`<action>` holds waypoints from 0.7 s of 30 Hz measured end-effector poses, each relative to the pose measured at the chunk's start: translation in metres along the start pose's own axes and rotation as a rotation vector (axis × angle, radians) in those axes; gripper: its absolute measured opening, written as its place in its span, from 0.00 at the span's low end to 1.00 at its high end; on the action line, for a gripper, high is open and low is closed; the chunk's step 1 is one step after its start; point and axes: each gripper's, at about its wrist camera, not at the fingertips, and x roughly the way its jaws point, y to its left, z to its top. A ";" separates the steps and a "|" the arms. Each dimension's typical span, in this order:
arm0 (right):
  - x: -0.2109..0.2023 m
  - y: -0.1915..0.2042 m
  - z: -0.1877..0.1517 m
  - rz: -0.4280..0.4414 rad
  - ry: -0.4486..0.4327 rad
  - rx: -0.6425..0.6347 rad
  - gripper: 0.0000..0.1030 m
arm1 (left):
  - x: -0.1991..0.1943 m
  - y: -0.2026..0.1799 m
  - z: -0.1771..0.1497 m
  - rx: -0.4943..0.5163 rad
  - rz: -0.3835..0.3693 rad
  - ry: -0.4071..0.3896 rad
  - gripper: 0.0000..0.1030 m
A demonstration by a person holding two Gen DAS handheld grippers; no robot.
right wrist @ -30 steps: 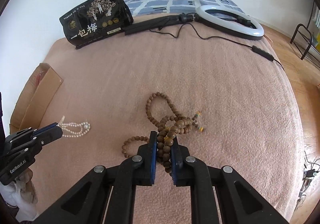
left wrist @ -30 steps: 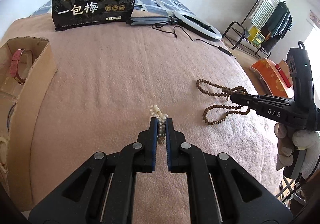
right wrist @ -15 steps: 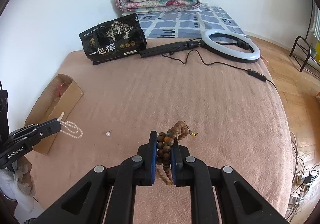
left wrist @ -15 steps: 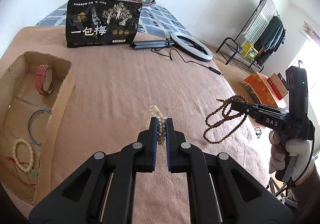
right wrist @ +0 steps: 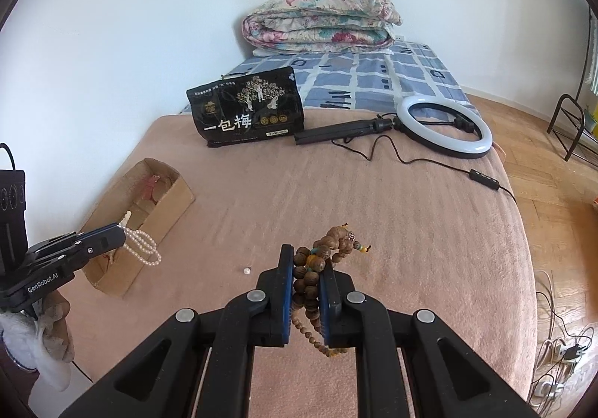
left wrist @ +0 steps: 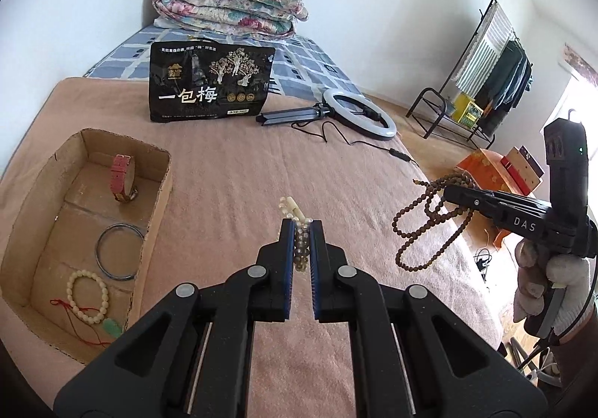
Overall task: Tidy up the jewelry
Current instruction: 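Carry pearl strand in left tool and mala in right tool over the box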
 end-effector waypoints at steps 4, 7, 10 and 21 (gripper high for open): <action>-0.007 0.018 0.006 0.008 -0.018 -0.027 0.09 | -0.015 0.006 0.003 0.002 0.019 -0.024 0.05; -0.011 0.032 0.011 0.022 -0.028 -0.041 0.09 | -0.026 0.013 0.005 0.003 0.035 -0.039 0.05; -0.012 0.046 0.016 0.036 -0.035 -0.059 0.09 | -0.035 0.021 0.006 0.000 0.048 -0.053 0.05; -0.011 0.108 0.032 0.097 -0.061 -0.126 0.09 | -0.071 0.056 0.013 -0.047 0.075 -0.105 0.05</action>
